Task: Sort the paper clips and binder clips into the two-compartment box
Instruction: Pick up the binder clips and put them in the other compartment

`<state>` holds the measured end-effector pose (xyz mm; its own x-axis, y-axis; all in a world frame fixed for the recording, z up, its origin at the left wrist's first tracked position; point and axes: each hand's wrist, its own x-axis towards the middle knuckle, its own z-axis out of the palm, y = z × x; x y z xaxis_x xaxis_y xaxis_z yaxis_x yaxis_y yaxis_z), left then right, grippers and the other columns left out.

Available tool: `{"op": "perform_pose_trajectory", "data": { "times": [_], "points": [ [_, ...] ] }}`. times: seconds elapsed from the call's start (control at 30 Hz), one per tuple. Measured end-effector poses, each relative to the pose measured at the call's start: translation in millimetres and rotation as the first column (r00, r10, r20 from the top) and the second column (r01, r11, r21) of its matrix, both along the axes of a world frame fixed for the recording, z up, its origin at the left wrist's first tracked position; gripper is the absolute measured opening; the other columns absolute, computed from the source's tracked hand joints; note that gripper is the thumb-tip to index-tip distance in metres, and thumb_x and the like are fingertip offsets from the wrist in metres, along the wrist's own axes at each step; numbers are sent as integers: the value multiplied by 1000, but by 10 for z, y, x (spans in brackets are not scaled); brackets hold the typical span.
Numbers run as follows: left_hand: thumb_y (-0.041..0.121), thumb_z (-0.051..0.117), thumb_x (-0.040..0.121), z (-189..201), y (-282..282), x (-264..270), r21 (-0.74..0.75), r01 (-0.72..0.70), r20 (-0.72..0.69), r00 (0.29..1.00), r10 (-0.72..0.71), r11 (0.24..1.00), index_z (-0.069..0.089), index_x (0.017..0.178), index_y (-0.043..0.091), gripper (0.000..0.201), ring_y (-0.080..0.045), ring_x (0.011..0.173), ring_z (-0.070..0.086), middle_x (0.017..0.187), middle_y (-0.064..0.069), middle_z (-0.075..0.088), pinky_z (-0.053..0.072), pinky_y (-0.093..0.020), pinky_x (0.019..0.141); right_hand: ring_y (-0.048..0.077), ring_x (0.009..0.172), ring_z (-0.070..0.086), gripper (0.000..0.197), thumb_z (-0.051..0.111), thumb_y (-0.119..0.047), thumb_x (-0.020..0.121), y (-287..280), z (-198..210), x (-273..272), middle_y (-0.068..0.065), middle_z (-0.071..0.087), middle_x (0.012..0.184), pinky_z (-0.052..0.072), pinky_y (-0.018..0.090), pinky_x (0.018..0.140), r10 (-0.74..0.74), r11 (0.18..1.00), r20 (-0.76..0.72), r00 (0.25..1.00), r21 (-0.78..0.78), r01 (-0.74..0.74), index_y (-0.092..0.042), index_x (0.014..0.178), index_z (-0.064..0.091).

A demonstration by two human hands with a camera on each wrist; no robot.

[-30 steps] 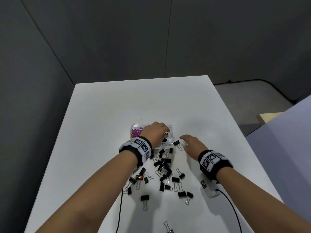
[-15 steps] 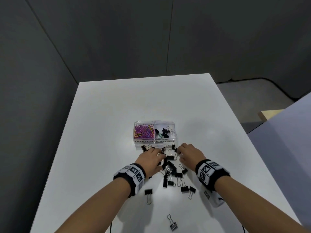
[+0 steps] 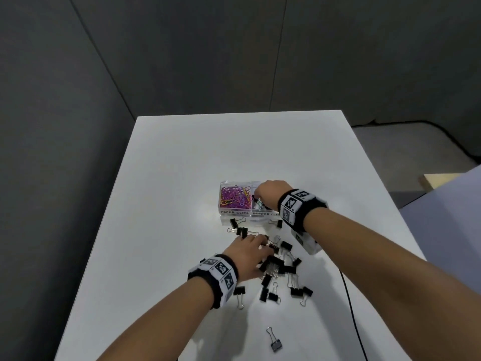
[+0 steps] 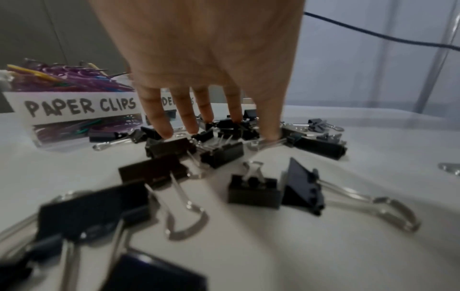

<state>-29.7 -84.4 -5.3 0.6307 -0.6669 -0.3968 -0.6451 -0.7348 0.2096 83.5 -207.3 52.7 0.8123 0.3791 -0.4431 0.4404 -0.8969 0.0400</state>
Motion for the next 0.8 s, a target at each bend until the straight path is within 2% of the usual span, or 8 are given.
{"op": "perform_pose_trajectory", "data": {
  "times": [0.17, 0.23, 0.33, 0.43, 0.5, 0.63, 0.73, 0.8],
  "points": [
    [26, 61, 86, -1, 174, 109, -43, -67, -31, 997, 65, 997, 40, 135, 17, 55, -28, 122, 41, 139, -9, 37, 41, -39, 93, 29, 106, 62, 24, 45, -9, 94, 46, -145, 59, 13, 64, 116, 49, 35, 84, 32, 992, -38, 999, -118, -36, -6, 113, 59],
    [30, 60, 85, -15, 253, 170, -38, -61, 6, 998, 62, 997, 38, 137, 18, 58, -26, 125, 39, 139, -8, 36, 38, -39, 98, 28, 104, 63, 23, 47, -11, 93, 78, -167, 91, 11, 65, 113, 49, 34, 83, 47, 991, -10, 999, -122, -48, -8, 112, 60],
    [43, 61, 81, -29, 341, 250, -21, -139, 34, 990, 139, 990, 29, 142, 23, 72, -25, 136, 28, 150, -6, 24, 30, -44, 108, 27, 104, 63, 23, 46, -9, 93, 143, -189, 133, 7, 66, 112, 50, 34, 84, 87, 980, -1, 996, -178, -86, -8, 111, 60],
    [52, 63, 77, -41, 340, 304, 56, -182, 13, 983, 181, 982, 27, 143, 26, 79, -27, 141, 18, 154, -7, 17, 29, -49, 110, 26, 101, 63, 24, 46, -6, 92, 171, -200, 175, 5, 66, 105, 48, 33, 80, 110, 971, -6, 994, -214, -109, -8, 113, 59],
    [49, 64, 78, -43, 301, 326, 45, -207, -6, 978, 208, 977, 33, 140, 26, 73, -27, 139, 20, 151, -6, 23, 34, -47, 107, 27, 96, 62, 25, 46, -5, 92, 175, -200, 195, 4, 64, 95, 45, 33, 76, 102, 971, -19, 995, -217, -104, -7, 113, 58],
    [41, 61, 84, -68, 273, 335, -36, -236, -28, 972, 235, 971, 47, 128, 19, 51, -25, 128, 30, 137, -5, 37, 46, -40, 96, 27, 104, 62, 25, 45, -4, 92, 169, -232, 197, 8, 65, 113, 46, 33, 80, 66, 982, -24, 998, -174, -69, -7, 114, 58],
    [36, 56, 89, -84, 274, 318, -54, -249, -45, 968, 246, 967, 54, 116, 12, 36, -24, 125, 32, 130, -5, 41, 46, -35, 88, 27, 89, 58, 20, 44, -4, 92, 134, -262, 179, 11, 64, 105, 44, 33, 77, -62, 994, -70, 996, -93, 56, -5, 107, 58],
    [32, 55, 91, -91, 274, 302, -57, -261, -55, 964, 258, 964, 57, 112, 11, 30, -24, 125, 32, 129, -4, 42, 46, -35, 86, 28, 84, 58, 18, 44, -5, 92, 86, -279, 166, 13, 65, 102, 43, 30, 73, -134, 991, -83, 988, -38, 131, -4, 101, 60]
  ]
}}
